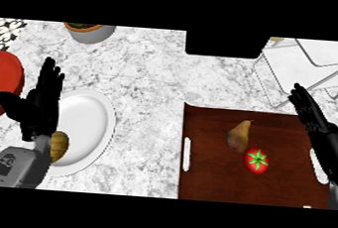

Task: Pick the tomato from the tray and place it in the tiered shelf

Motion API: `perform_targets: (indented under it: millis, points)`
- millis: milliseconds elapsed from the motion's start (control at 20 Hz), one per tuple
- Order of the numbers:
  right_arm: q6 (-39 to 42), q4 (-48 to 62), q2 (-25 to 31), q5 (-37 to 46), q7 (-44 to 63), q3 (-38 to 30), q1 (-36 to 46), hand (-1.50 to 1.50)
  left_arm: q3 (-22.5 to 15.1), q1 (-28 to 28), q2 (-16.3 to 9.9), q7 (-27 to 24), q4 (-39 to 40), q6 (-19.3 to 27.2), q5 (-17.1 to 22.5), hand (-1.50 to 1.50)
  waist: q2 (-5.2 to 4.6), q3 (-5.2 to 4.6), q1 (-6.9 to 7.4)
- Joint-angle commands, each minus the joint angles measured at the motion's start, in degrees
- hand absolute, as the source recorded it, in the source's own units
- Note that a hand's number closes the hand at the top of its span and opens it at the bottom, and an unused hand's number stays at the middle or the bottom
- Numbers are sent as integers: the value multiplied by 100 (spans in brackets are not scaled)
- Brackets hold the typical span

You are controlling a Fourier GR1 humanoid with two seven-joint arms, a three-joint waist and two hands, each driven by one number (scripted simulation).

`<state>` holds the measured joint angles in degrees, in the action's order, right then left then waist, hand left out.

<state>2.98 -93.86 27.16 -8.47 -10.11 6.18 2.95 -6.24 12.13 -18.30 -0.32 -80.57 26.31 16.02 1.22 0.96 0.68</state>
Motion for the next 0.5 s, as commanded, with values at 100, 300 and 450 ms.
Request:
perform_targets:
  millis: [100, 300, 450]
  points:
    - [-670, 61, -565, -111, 839, -309, 581, 150, -51, -192, -397, 307, -732, -155, -260, 0, -105, -95, -3]
    - [-2343, 572, -478, 817, 1428, -1008, 215, 150, -228, -371, -297, 236, -700, -279, -240, 0, -121, -132, -240]
    - [-2366, 52, -1698, -369, 1354, -980, 306, -150, -315, -662, -323, 252, -1015, -485, -176, 0, -95, -94, -61]
